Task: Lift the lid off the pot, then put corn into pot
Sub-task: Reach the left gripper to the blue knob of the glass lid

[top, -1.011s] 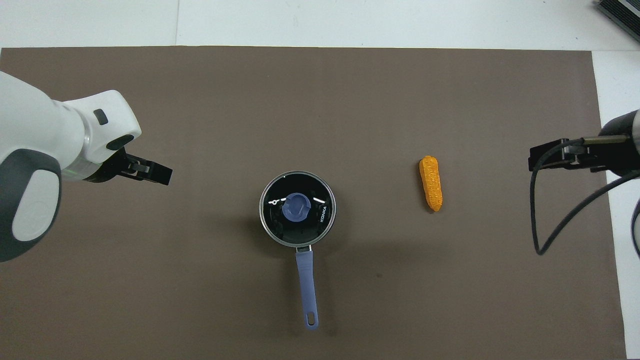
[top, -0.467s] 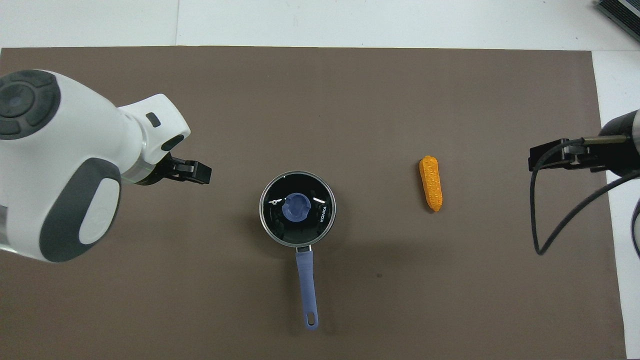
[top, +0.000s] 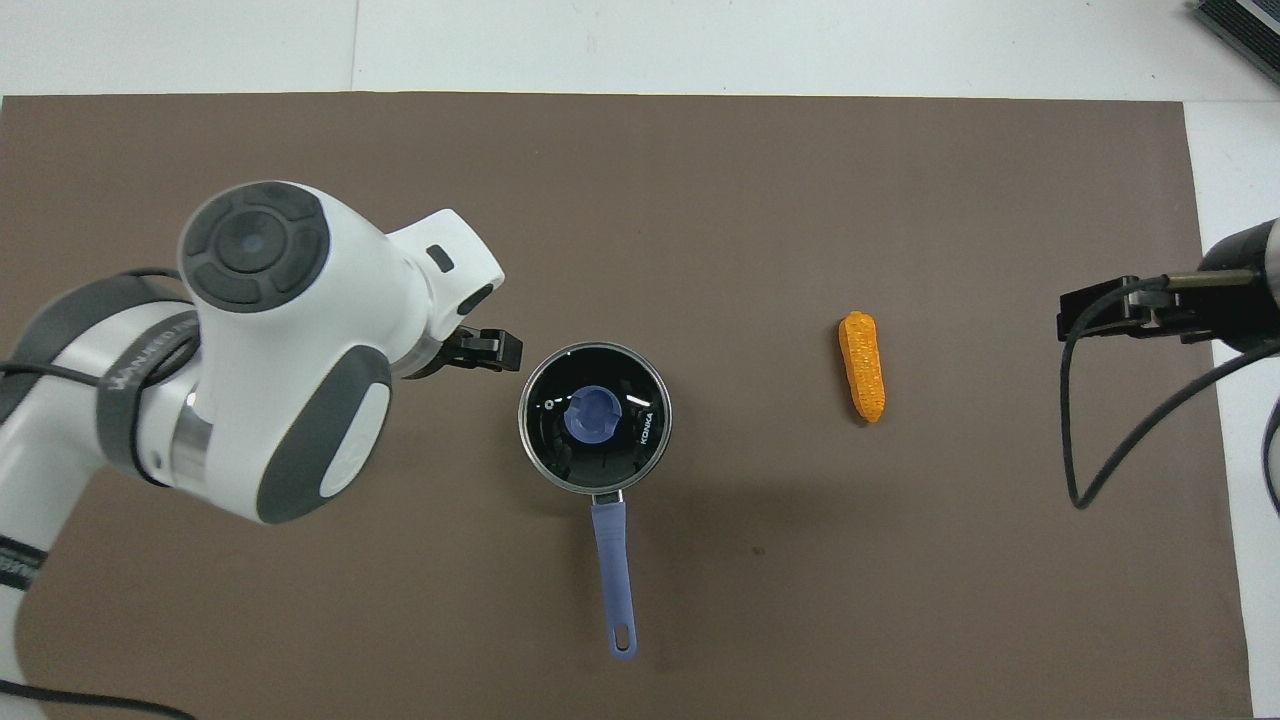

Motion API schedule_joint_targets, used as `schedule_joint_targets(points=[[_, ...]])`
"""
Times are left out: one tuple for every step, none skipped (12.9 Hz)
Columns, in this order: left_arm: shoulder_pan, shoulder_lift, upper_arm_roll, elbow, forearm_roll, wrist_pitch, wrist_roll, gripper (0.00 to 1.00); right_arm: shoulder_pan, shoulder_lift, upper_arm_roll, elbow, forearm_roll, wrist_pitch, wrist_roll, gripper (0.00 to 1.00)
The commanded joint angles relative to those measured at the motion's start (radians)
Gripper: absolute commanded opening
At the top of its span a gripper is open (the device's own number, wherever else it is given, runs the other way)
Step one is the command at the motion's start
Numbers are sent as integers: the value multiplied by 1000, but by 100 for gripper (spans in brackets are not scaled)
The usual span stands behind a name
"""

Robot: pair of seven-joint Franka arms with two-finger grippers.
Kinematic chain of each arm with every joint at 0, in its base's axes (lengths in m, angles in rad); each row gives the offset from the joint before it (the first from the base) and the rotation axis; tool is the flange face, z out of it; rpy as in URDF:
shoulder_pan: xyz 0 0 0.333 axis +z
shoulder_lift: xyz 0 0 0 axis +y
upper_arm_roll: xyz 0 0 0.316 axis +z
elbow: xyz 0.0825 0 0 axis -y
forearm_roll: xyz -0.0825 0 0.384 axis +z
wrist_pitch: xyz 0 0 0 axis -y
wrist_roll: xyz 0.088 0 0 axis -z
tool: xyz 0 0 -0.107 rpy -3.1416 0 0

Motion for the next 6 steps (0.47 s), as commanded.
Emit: schedule_joint_targets(points=[[-62, 10, 18, -9, 15, 32, -82, 100, -14, -18, 6, -31, 7, 38, -23, 100], [-72, 11, 18, -18, 16, 32, -85, 100, -14, -18, 6, -44, 9, 64, -25, 100], [-73, 5, 18, -38, 16, 38, -85, 100, -14, -18, 5, -48, 10, 75, -25, 100], [-73, -2, 18, -65, 16, 64, -83, 100, -14, -15, 6, -49, 12, 77, -22, 100], [-73, -3, 18, -81, 16, 85, -85, 100, -14, -11, 6, -54, 13, 87, -20, 100], [-73, 2, 18, -93, 16, 99, -85, 100, -12, -11, 6, -74, 13, 119, -22, 100]])
